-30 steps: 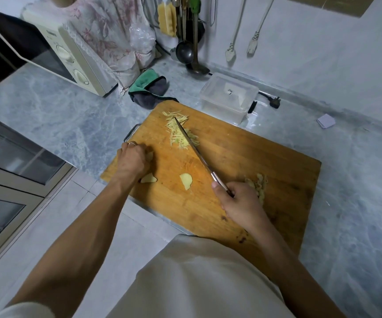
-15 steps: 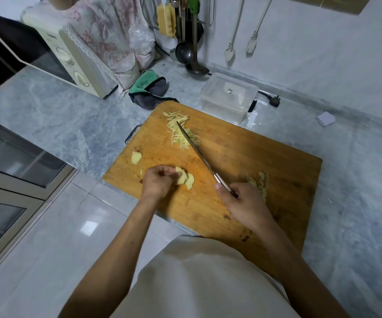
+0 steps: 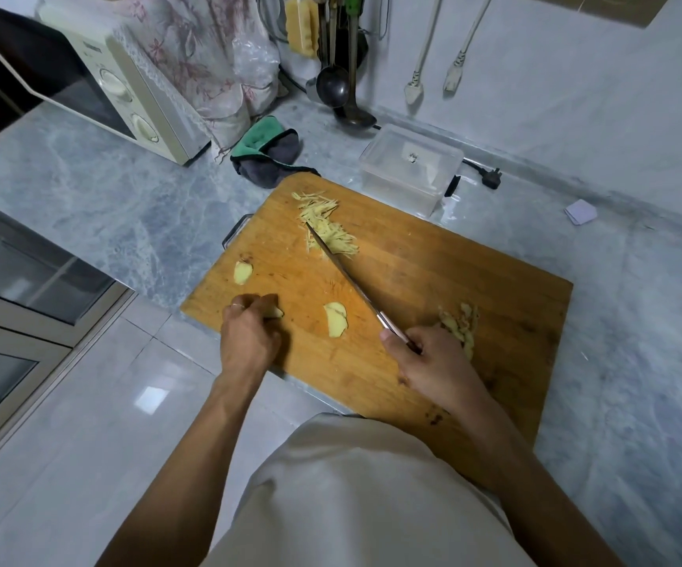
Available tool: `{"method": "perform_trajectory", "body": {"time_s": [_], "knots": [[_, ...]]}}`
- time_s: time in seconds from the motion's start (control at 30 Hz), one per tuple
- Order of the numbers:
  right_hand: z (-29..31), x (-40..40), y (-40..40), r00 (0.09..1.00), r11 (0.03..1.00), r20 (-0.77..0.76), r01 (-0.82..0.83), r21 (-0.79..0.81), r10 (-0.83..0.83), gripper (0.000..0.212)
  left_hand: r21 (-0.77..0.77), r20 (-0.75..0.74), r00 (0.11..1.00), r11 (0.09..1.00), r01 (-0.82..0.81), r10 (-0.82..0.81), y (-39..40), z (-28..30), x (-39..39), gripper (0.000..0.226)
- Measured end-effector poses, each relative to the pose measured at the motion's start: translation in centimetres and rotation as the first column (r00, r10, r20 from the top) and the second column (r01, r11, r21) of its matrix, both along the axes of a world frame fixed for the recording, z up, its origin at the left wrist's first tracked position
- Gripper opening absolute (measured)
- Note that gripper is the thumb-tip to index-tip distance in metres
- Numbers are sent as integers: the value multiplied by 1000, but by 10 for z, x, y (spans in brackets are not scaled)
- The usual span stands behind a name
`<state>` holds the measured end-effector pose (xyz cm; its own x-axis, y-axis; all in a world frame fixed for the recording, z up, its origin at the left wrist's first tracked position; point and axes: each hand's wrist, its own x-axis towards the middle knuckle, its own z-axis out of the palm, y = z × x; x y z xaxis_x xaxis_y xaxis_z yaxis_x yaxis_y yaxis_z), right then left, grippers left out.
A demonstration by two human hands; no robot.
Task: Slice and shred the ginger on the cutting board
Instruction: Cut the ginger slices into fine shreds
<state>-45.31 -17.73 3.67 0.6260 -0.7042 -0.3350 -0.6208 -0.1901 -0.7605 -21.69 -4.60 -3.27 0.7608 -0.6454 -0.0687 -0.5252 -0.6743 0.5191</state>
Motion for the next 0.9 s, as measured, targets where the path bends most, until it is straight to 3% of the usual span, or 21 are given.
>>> {"method": "perform_trajectory", "body": {"time_s": [0.1,0.33,0.43,0.6,0.77,0.9], "knots": [[4,4,1,1000,1000,-4,-13,-8,13,67,-12,-23,998,999,50,-50,1,1,12,34],[3,8,1,999,999,-3,-32,9,32,68,-65,20,993,991,-116,117,-17,9,31,27],[2,3,-1,1000,1000,-14,-18,16,18,69,-134,67,998,991,-13,22,-20,10,15,28],[1,-6,-3,998,998,-67,-13,63,17,61,-152,-154,960,966,210,-233,-30,11,-33,26],[0,-15,-1,998,994,-59,-11,108,17,68,-69,-155,949,961,266,-274,-27,4,-54,49],[-1,-16,-4,998,990,-65,-13,141,22,68,-105,-126,950,957,272,-284,-33,5,-55,47]]}}
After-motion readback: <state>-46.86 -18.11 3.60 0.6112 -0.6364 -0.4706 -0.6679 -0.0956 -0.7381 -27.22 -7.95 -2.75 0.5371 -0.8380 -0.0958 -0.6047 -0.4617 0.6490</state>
